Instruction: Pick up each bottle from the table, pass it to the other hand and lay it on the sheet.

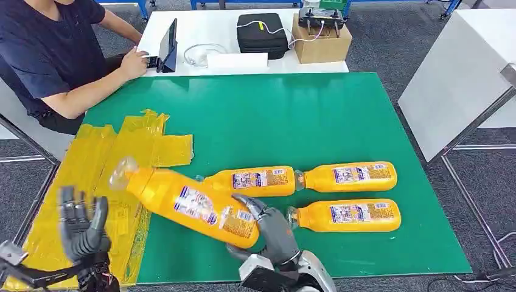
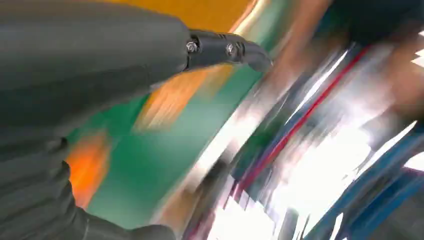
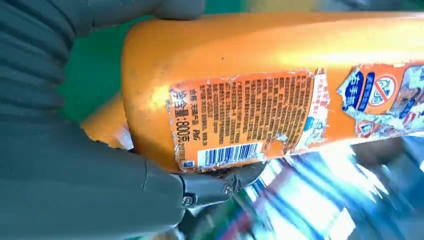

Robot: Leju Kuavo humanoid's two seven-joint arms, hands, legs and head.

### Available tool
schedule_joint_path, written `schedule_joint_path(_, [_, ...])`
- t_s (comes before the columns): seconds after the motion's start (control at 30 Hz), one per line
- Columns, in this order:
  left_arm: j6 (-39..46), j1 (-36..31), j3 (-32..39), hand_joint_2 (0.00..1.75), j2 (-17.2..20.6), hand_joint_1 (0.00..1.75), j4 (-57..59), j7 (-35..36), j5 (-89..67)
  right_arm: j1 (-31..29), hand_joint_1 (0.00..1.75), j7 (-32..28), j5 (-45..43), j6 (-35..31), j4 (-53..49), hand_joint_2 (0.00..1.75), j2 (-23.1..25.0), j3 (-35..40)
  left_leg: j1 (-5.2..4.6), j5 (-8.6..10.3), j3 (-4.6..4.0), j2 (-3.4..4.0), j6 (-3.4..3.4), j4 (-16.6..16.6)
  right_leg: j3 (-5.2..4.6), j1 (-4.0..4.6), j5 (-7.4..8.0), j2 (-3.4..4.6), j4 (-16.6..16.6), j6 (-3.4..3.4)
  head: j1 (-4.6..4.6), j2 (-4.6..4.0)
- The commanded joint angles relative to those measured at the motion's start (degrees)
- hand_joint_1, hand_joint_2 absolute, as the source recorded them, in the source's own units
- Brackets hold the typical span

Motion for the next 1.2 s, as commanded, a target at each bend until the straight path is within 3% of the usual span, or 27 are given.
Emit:
schedule_joint_path(0.03, [-12.13,-0.04,3.09,1.75,-0.11,0.0,8.83,1.93,2.36,1.82,1.75,-0.94,-0.58,1.31,-4.96,1.75,1.98,-7.22,-0.03,-0.08,0.24,0.24,0.04,-0.08,0.15,-0.01,0.0,0.18,-0.09,-0.04,0.02,0.0])
schedule_joint_path(0.37, [-12.33,-0.07,3.11,1.75,-0.11,0.0,8.62,2.22,2.43,1.76,1.75,-1.19,-0.55,1.39,-4.62,1.75,2.04,-7.21,-0.05,-0.04,0.16,0.18,0.01,-0.06,0.06,-0.04,0.0,0.13,-0.05,-0.04,0.04,0.0])
schedule_joint_path(0.43, [-20.23,0.67,2.58,1.75,-0.11,0.0,9.48,3.76,6.82,1.35,1.75,-3.16,-0.22,2.91,-2.98,1.75,3.37,-8.57,-0.06,-0.04,0.15,0.14,0.02,-0.07,0.04,-0.06,-0.01,0.08,-0.04,-0.05,0.04,0.0])
schedule_joint_path(0.9, [-31.42,1.43,-0.1,1.75,-0.11,0.0,11.09,6.45,11.32,-0.28,1.75,-2.85,2.04,8.57,2.69,1.75,4.87,-6.24,0.03,-0.08,0.26,0.28,0.03,-0.11,0.18,0.05,0.02,0.22,-0.15,-0.1,0.04,0.0])
schedule_joint_path(1.2, [-29.0,3.44,-7.34,1.75,-0.11,0.0,6.57,0.02,-0.19,-0.98,1.75,-0.63,6.3,10.0,10.2,1.75,7.83,-0.22,0.04,-0.09,0.16,0.26,0.02,-0.04,0.09,0.05,0.0,0.21,-0.08,-0.07,0.02,0.0])
